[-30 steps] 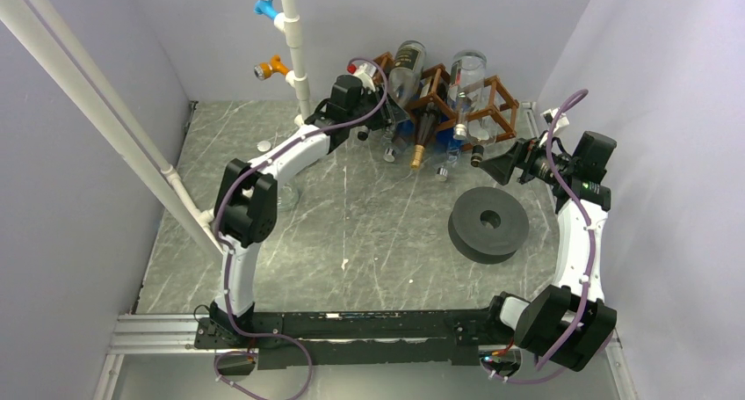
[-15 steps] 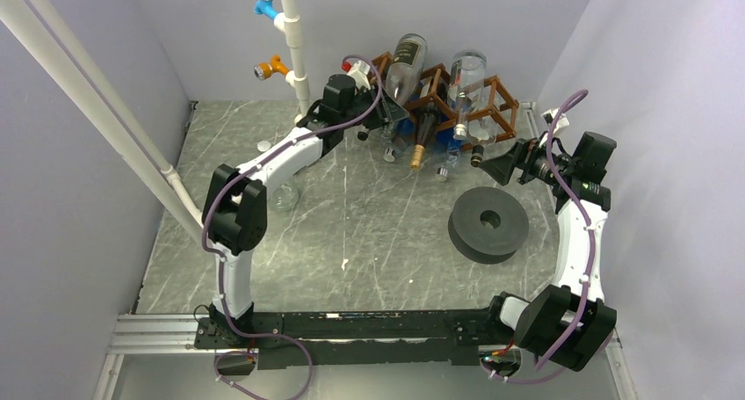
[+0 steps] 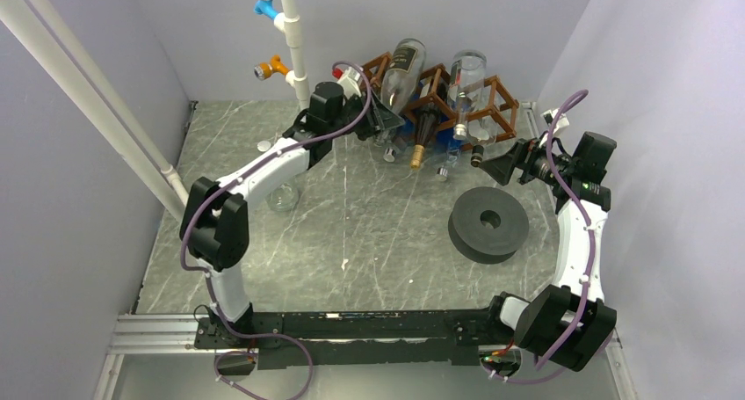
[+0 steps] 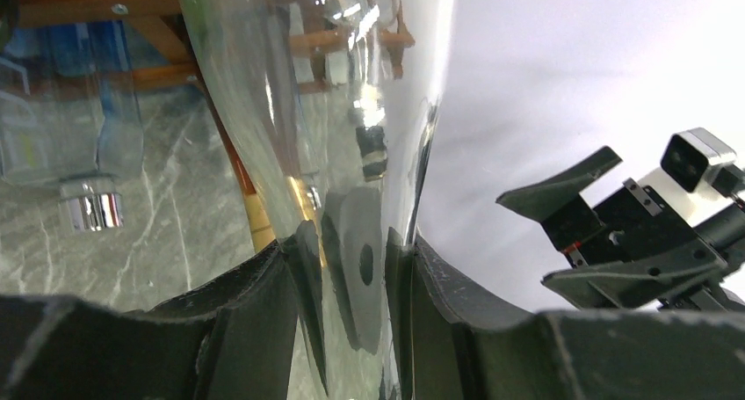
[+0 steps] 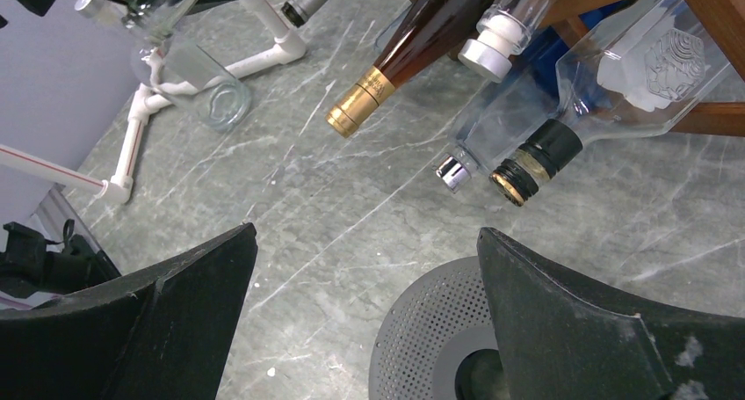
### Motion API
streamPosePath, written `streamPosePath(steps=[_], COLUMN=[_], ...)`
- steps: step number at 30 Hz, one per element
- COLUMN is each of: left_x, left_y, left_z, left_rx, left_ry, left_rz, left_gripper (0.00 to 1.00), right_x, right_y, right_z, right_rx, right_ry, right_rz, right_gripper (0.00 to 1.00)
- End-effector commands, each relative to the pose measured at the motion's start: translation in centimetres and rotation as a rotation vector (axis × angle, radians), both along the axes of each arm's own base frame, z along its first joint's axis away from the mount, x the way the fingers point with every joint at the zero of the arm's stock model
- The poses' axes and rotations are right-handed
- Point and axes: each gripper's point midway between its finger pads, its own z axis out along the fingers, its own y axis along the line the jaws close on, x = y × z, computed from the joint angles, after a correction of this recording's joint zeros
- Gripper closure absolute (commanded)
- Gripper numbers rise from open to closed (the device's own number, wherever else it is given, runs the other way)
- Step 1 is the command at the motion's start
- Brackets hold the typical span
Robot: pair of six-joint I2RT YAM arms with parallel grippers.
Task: Take the wine bottle off the wine rack
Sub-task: Place the wine bottle at the center of the board.
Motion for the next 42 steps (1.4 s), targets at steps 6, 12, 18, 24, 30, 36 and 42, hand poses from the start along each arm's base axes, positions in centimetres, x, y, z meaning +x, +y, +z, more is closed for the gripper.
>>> streamPosePath(steps=[6,12,18,24,30,36,42], left_x=[-6.5,-8.8,-11.3,-14.3,-17.0,-19.4,-21.3], left_y=[2.2,2.9,3.8,4.6,5.4,6.1,6.5], left_z=[16.4,15.3,14.8,14.3,13.9,13.0,11.4], left_rx=[-0.255,-0.257,-0.248,-0.239,-0.231,-0.243,-0.231], left_ry=[-0.449,-0.428,-0.439,-0.448,-0.456,-0.434,-0.397], left_rz=[-0.080,-0.109,-0.128,-0.162,-0.191,-0.218,-0.239], left_gripper=[1.00,1.00,1.00,1.00,1.00,1.00,1.00], right_x=[-0.4,-0.6,-0.9,-1.3,-1.7,-2.3,-3.5], right_y=[0.3,0.5,0.8,1.5,2.3,3.5,4.8], right_z=[1.7,2.1,2.3,2.4,2.5,2.7,3.0], right_rx=[-0.029,-0.035,-0.041,-0.061,-0.091,-0.133,-0.181], right_ry=[-0.075,-0.088,-0.098,-0.111,-0.129,-0.150,-0.187], right_rz=[0.032,0.043,0.066,0.096,0.135,0.192,0.272], right_gripper=[0.00,0.00,0.00,0.00,0.00,0.00,0.00])
